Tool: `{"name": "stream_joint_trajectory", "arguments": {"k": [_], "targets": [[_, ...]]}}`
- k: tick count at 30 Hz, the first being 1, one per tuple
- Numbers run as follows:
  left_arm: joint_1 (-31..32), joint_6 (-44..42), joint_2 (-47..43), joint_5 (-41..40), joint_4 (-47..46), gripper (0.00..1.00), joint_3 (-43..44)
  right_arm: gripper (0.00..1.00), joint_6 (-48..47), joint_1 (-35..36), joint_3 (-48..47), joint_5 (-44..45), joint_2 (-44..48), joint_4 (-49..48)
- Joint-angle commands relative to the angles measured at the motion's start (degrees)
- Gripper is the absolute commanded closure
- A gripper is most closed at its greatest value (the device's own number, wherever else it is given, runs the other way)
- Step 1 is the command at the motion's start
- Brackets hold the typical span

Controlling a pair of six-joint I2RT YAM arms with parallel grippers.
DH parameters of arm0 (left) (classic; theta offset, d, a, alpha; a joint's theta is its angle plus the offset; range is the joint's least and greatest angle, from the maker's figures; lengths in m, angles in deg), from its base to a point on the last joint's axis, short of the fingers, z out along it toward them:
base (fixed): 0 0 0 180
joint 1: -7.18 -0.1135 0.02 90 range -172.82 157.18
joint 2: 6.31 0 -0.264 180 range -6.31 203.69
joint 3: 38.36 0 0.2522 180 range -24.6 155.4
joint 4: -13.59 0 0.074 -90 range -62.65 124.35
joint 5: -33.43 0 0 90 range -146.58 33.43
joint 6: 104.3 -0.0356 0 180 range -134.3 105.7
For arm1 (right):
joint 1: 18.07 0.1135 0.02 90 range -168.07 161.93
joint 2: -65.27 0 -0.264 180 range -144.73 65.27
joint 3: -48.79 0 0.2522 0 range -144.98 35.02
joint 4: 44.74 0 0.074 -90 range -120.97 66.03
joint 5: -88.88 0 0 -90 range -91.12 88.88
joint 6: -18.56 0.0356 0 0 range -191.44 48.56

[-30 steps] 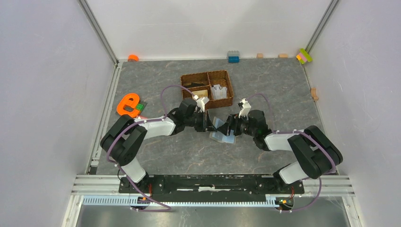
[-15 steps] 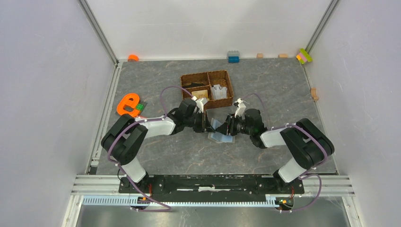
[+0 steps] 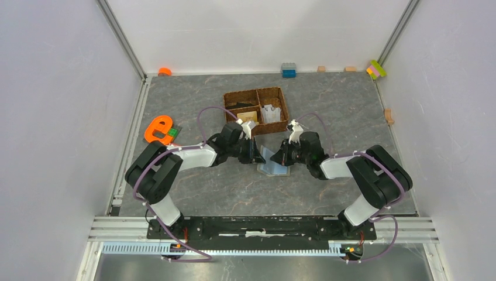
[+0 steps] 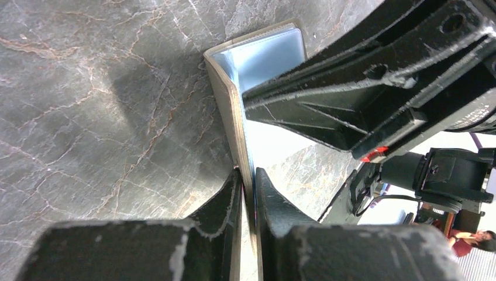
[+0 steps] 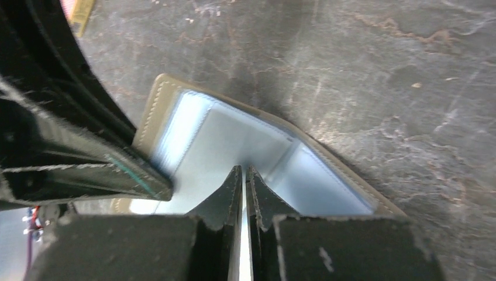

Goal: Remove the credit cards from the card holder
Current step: Remove the credit card from the card holder.

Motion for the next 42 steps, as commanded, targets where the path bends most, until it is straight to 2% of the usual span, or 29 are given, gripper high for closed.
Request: {"name": "stream_joint_trajectory", "arguments": {"k": [1,8,18,21,23,34,42], "targets": [[1.34,-1.42,-2.96,2.45,-4.70,0.83,1.21,0.90,-5.99,1.35,-4.20,7.42,0.58,10.88],[1.13,-2.17,-5.21,1.87,-4.52,0.82,0.39,0.85,-10.23,2.97,-7.53,14.05,1.32,18.13],[1.03,-2.33,-5.56,1.60,-4.04,0.84,0.49,0.83,-10.50,3.15,-7.69,12.41,1.79,17.67],[1.03,-2.46,-5.87,2.22,-4.31,0.76,0.31,0.83,-10.45,3.41,-7.69,12.02,1.40,17.28],[1.03,-2.35,-6.05,3.15,-4.97,0.75,0.14,0.83,-10.16,3.61,-7.85,11.48,0.79,16.87],[1.03,-1.66,-4.16,4.40,-5.31,0.86,0.65,0.83,-9.25,4.34,-8.44,8.86,-1.61,15.59],[1.13,1.41,-0.90,10.34,-10.53,0.87,0.84,0.82,-8.21,4.56,-8.66,5.92,-3.47,13.90]]}}
